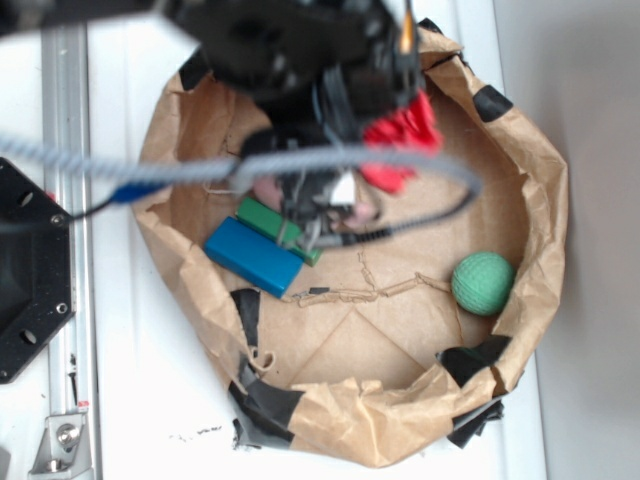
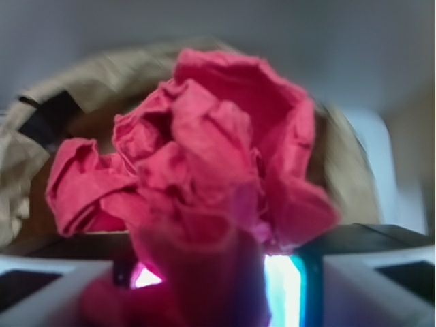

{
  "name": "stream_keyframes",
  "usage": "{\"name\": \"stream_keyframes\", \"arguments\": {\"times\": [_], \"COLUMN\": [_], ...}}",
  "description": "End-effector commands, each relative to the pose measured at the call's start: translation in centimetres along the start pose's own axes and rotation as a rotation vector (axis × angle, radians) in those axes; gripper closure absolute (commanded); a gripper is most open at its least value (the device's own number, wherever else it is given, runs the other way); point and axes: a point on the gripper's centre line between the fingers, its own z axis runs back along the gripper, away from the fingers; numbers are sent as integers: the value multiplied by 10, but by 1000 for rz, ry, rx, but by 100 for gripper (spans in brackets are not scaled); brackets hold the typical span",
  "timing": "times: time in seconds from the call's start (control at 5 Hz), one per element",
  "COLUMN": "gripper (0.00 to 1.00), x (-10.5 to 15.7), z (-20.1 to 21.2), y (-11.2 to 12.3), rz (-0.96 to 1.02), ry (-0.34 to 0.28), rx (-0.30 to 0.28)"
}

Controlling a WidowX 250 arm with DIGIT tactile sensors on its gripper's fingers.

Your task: Grab the red paper.

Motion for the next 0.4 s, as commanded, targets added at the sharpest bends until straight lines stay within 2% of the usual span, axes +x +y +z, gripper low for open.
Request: {"name": "stream_keyframes", "arguments": {"times": [0.0,0.2], "gripper": [100,100], "x": [-3,-6], "z": [16,14], "y": [-21,-24], "rz": [199,199], "ry": [31,35], "rx": [-14,-4]}}
